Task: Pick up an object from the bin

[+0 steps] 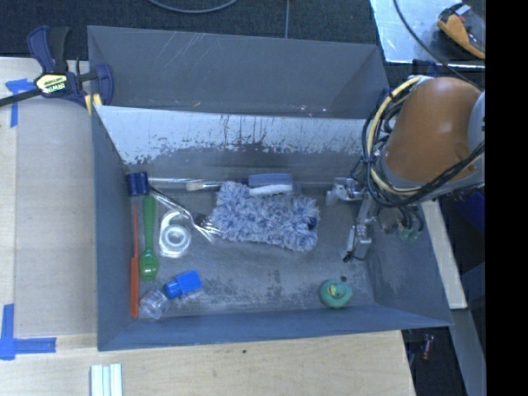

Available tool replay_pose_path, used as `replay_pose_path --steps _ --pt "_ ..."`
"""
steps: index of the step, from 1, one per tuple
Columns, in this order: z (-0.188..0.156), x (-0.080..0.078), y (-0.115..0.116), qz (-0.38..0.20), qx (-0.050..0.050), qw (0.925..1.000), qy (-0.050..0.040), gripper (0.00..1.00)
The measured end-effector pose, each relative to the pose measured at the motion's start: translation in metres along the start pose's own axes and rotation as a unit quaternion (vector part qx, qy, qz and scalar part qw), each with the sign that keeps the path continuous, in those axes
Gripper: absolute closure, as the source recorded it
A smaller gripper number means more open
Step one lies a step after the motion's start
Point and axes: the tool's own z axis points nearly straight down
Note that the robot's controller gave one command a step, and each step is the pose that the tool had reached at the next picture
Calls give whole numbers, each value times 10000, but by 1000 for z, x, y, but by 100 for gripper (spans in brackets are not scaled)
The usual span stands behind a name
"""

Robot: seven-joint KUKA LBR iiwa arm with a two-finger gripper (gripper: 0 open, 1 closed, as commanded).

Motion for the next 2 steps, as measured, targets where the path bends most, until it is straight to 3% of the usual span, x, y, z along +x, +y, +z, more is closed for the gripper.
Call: replay_pose_path --steps 1,2 --pt "88 -63 30 -651 0 9979 -17 0" --pt "5 -67 37 -630 18 9980 -69 0"
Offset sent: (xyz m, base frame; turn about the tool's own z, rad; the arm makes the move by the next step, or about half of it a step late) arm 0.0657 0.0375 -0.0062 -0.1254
